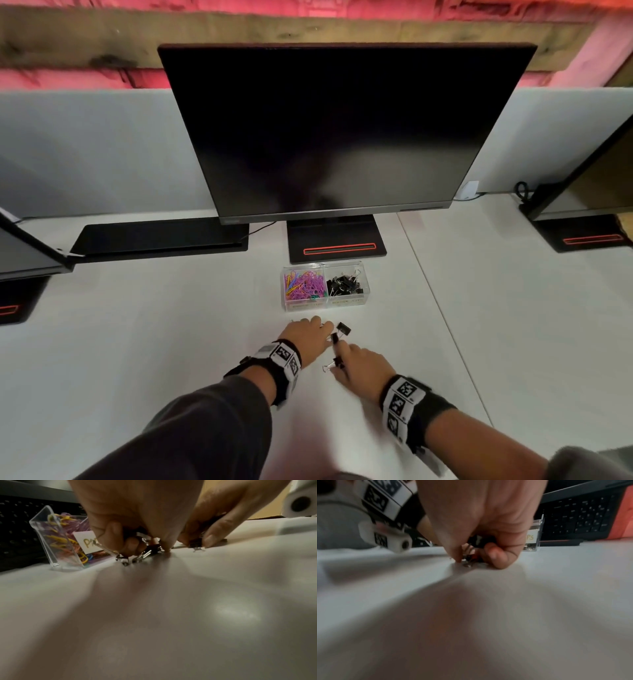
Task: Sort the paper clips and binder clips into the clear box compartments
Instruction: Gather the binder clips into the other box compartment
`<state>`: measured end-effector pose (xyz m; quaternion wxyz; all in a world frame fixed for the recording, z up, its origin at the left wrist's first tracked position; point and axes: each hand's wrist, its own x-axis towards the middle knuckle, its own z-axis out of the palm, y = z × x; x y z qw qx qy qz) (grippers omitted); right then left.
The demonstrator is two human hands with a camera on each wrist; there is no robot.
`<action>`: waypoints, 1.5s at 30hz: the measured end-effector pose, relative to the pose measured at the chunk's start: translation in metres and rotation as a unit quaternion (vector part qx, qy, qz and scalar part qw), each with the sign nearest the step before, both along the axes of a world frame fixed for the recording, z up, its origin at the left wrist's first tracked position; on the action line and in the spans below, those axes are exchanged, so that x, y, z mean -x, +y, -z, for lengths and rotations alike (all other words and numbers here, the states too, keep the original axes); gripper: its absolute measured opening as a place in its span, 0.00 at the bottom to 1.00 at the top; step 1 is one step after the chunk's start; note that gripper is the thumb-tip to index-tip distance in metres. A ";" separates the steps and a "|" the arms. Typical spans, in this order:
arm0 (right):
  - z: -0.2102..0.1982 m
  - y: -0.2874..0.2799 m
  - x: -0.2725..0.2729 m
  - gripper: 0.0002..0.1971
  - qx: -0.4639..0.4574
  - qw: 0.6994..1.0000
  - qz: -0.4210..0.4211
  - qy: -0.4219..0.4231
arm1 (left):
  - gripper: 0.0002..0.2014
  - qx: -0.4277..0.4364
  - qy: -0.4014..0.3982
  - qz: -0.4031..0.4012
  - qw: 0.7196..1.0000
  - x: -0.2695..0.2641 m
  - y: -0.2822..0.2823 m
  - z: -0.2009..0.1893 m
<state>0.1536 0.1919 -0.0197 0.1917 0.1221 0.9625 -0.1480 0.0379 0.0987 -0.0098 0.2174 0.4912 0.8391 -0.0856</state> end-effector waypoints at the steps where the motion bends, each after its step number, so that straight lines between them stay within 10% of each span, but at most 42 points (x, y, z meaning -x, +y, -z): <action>1: 0.000 0.003 0.001 0.22 -0.009 1.000 -0.013 0.004 | 0.18 0.004 -0.004 -0.002 1.000 -0.001 0.000 -0.002; 9: -0.014 0.029 0.016 0.17 -0.107 0.994 -0.028 0.004 | 0.18 0.003 -0.013 -0.030 0.999 0.000 -0.003 -0.012; 13: -0.025 0.042 0.018 0.10 0.085 0.981 0.172 0.036 | 0.15 -0.030 -0.044 -0.103 0.993 0.008 -0.009 -0.017; 20: -0.041 0.064 0.020 0.16 0.579 0.662 0.475 0.028 | 0.13 -0.174 -0.159 -0.361 0.902 0.039 -0.046 -0.019; 22: -0.040 0.065 0.023 0.17 0.607 0.637 0.475 0.027 | 0.13 -0.161 -0.151 -0.387 0.895 0.047 -0.049 -0.022; 26: -0.038 0.057 0.039 0.25 0.480 0.769 0.419 0.040 | 0.23 -0.114 -0.182 -0.366 0.905 0.051 -0.048 -0.019; 29: -0.035 0.049 0.041 0.22 0.254 0.939 0.225 0.053 | 0.18 -0.076 -0.159 -0.292 0.940 0.045 -0.046 -0.018; 31: -0.034 0.046 0.040 0.14 0.079 0.993 0.082 0.010 | 0.17 -0.053 -0.110 -0.225 0.967 0.041 -0.046 -0.018; 35: -0.025 0.048 0.040 0.26 -0.051 0.991 -0.104 -0.064 | 0.28 -0.009 -0.079 -0.143 0.987 0.042 -0.045 -0.013; 45: -0.028 0.055 0.033 0.18 0.034 0.995 -0.037 -0.085 | 0.18 0.027 -0.007 -0.086 0.996 0.034 -0.038 -0.012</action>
